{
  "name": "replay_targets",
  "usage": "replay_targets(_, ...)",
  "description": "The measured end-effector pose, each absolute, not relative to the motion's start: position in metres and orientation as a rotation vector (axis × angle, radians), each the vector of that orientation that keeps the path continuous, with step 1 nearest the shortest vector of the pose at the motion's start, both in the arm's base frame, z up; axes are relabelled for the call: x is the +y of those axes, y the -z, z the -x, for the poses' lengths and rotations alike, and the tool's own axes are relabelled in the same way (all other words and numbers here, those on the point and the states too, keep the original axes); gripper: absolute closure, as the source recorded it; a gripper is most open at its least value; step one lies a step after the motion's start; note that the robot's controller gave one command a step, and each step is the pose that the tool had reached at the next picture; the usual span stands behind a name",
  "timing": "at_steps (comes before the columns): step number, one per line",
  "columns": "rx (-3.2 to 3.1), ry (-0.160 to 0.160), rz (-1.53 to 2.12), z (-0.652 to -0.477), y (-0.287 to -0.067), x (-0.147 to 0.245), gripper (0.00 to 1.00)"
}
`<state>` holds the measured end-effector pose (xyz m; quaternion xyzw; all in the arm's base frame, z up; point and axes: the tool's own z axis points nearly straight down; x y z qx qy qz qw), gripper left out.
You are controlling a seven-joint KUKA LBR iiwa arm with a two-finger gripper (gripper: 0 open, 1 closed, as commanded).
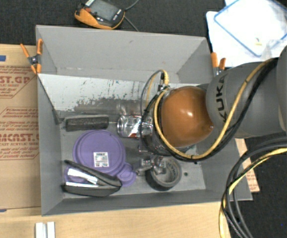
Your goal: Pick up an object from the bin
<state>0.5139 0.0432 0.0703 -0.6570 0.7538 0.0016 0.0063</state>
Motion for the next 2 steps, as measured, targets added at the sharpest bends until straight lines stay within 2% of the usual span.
replay_targets(1,2.359,-0.005,2.056,-0.514,-0.07,0.043,1.0)
replay_targets(2,2.359,-0.014,2.06,-0.51,-0.188,0.049,1.0)
